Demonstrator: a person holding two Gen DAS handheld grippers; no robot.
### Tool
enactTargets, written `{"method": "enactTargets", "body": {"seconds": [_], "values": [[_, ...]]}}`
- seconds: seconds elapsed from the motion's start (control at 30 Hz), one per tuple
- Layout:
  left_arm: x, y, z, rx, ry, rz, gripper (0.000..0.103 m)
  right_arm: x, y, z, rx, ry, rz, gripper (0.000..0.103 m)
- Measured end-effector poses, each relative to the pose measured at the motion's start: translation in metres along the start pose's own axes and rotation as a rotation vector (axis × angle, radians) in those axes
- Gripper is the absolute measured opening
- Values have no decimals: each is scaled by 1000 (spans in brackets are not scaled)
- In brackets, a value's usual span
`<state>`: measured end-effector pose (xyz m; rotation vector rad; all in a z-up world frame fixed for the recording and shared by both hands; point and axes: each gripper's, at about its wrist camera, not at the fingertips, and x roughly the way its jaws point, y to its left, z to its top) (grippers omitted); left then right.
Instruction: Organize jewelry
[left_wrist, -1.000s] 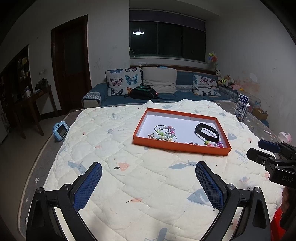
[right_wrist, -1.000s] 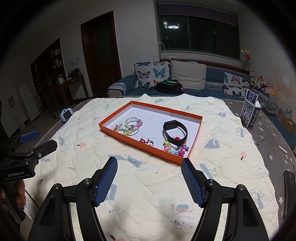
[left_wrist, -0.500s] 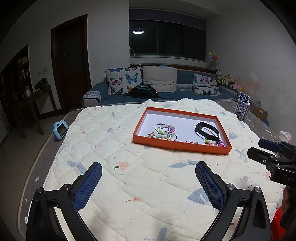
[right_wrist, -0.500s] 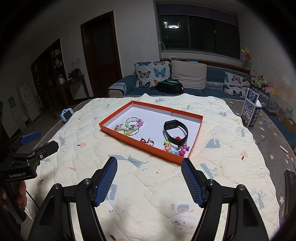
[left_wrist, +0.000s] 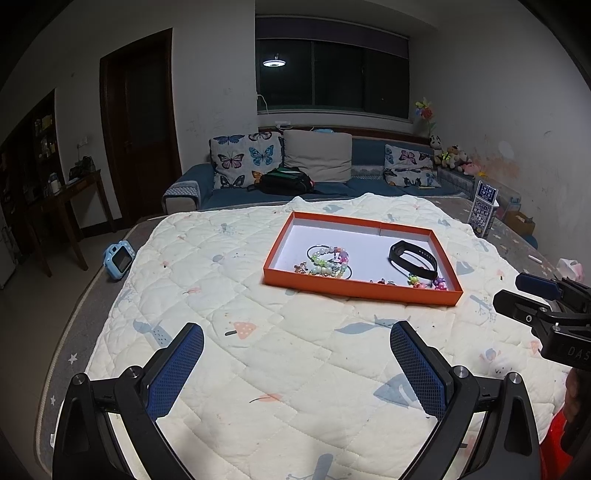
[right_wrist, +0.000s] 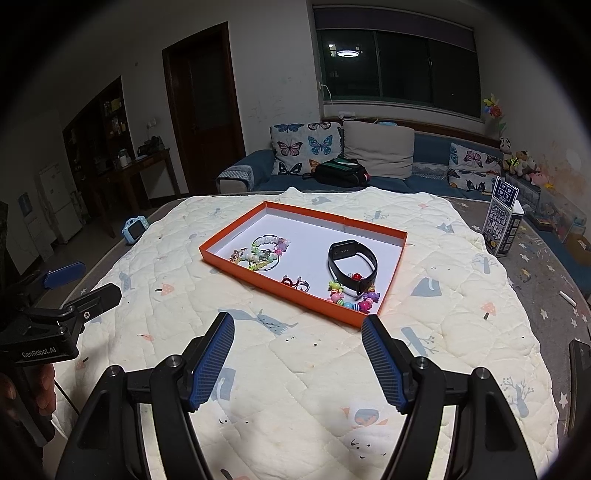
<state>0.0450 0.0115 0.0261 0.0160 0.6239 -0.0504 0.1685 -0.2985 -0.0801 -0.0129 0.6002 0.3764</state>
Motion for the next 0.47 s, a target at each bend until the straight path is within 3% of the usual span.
{"method": "enactTargets", "body": {"seconds": [0.47], "values": [[3,-1,-2,13,-8,2,103,1,2,1,3,3,3,78]]}}
